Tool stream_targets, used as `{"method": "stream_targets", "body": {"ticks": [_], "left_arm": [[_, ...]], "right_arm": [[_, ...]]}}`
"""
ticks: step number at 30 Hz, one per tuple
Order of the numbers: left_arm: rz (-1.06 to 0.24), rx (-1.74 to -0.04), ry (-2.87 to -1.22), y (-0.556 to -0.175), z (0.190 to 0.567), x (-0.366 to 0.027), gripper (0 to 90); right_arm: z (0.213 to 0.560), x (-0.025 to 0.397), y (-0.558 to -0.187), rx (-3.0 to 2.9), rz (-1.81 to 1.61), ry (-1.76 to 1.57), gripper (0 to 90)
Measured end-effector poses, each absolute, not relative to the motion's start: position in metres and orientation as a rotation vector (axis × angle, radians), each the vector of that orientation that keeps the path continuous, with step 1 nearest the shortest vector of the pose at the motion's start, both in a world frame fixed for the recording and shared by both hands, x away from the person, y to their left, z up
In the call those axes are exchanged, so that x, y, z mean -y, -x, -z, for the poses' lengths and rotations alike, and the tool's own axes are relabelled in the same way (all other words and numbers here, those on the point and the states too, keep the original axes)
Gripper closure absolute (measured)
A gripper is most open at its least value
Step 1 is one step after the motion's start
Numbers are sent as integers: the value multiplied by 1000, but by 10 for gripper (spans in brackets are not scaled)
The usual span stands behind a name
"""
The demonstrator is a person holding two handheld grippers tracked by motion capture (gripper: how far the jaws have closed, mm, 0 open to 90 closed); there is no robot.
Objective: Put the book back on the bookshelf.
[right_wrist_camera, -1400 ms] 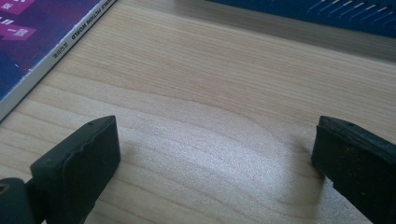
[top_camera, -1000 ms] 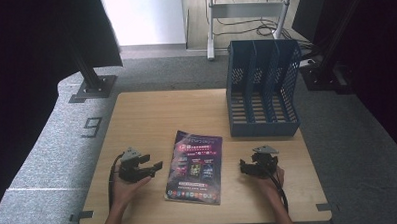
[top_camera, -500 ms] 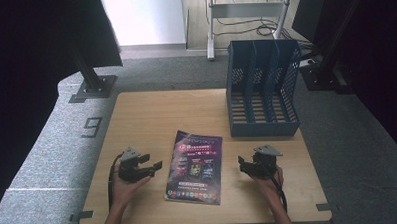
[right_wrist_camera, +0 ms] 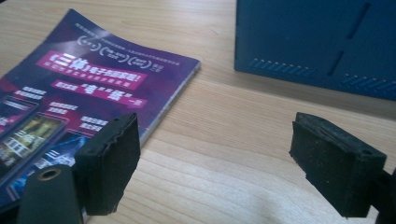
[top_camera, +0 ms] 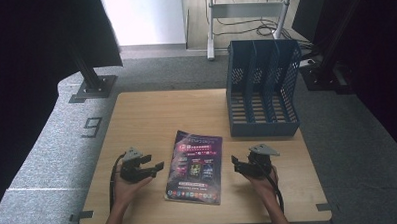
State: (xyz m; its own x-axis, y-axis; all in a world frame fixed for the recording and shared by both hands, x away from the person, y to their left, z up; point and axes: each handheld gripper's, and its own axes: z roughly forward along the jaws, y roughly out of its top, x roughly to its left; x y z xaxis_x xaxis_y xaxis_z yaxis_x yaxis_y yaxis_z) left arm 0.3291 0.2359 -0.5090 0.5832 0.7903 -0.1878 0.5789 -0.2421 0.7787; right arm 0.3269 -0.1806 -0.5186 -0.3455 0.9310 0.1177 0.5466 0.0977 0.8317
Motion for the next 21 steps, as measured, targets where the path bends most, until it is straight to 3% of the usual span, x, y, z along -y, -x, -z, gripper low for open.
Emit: {"method": "stream_targets", "body": {"ticks": [21], "left_arm": [[-302,-1094,-1960,-329,512,-232,326]], "right_arm": [[514,150,-334,-1994,-1181,-1390,163]]}}
